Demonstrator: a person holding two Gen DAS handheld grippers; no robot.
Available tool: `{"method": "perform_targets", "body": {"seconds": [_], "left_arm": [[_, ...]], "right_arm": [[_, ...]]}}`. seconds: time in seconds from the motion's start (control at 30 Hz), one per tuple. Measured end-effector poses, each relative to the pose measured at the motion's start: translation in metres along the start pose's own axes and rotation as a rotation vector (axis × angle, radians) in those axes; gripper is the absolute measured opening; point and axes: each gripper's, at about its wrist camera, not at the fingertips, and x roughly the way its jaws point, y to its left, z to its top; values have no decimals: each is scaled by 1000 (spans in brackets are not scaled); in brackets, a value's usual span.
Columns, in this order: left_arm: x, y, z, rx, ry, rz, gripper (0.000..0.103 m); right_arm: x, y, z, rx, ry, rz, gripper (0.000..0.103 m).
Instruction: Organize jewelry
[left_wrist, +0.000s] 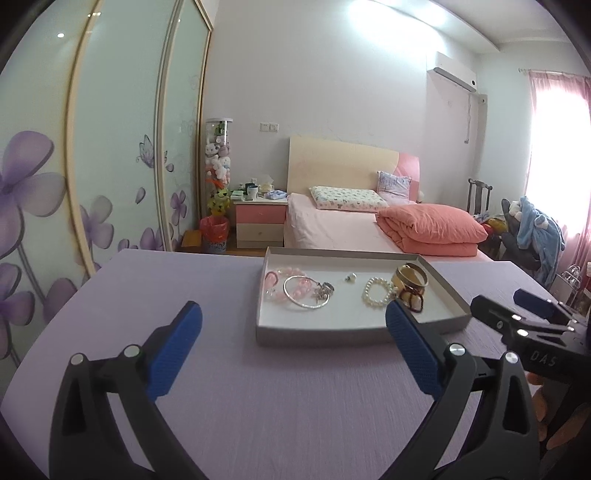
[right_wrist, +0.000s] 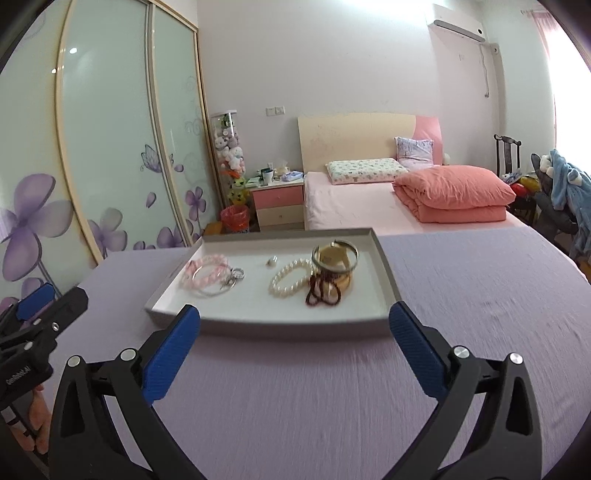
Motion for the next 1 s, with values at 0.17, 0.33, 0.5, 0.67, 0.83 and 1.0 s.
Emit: {"method": "perform_targets", "body": {"seconds": [0.17, 0.33, 0.5, 0.67, 0.83, 1.0], "left_arm": [[-28, 0, -11, -6, -25, -13, 97], [-39, -4, -19, 2, -22, -48, 97], [-45, -6, -28, 6, -22, -56, 97], [-49, -6, -31, -1, -26, -74, 97], [-48, -6, -31, -10, -26, -71, 97], [-46, -4, -31, -15, -24, -74, 97]], "right_arm": [[-18, 2, -16, -4, -5, -14, 101], [-28, 3, -27, -11, -11, -39, 101], [-32, -4, -40, 28, 8, -27, 101], [-35, 0, -47, 8, 5, -30, 101], [-39, 2, -45, 3, -9, -25, 101], [-42, 2, -45, 4, -14, -24, 101]]}}
